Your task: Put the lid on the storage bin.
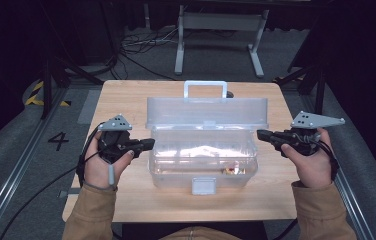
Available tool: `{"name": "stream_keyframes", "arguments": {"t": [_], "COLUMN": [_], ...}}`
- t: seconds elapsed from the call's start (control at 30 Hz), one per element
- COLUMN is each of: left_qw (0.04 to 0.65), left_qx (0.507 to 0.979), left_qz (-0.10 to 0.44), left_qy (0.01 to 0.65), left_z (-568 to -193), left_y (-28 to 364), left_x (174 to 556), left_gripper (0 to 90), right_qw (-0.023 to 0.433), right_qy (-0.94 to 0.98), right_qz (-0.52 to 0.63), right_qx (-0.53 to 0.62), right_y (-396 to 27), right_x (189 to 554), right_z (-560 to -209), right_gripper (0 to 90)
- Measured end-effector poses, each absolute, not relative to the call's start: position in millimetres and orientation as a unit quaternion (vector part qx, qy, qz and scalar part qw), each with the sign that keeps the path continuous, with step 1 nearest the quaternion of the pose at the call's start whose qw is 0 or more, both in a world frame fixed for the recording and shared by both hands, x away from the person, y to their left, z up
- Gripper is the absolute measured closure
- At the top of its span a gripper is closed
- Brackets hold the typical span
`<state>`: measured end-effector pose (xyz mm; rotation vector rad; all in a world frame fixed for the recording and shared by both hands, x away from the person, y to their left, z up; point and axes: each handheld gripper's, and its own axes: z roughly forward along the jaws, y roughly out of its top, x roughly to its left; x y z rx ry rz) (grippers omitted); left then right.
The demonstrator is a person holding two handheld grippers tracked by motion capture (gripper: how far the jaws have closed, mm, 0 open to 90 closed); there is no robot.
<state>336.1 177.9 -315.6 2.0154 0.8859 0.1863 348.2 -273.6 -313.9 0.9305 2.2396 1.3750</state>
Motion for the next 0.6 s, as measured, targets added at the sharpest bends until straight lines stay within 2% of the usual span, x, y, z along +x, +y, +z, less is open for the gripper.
{"name": "stream_keyframes", "arguments": {"t": [0.6], "left_qw": [0.431], "left_qx": [0.823], "left_qz": [0.07], "left_qy": [0.362], "left_z": [-314.9], "left_y": [175.2], "left_x": [340.0], "left_gripper": [89.8], "right_qw": [0.162], "right_qy": [0.824], "right_qz": [0.44], "right_qx": [0.319], "right_y": [-273.8], "right_x": [339.3], "right_z": [-315.6], "right_gripper": [90.0]}}
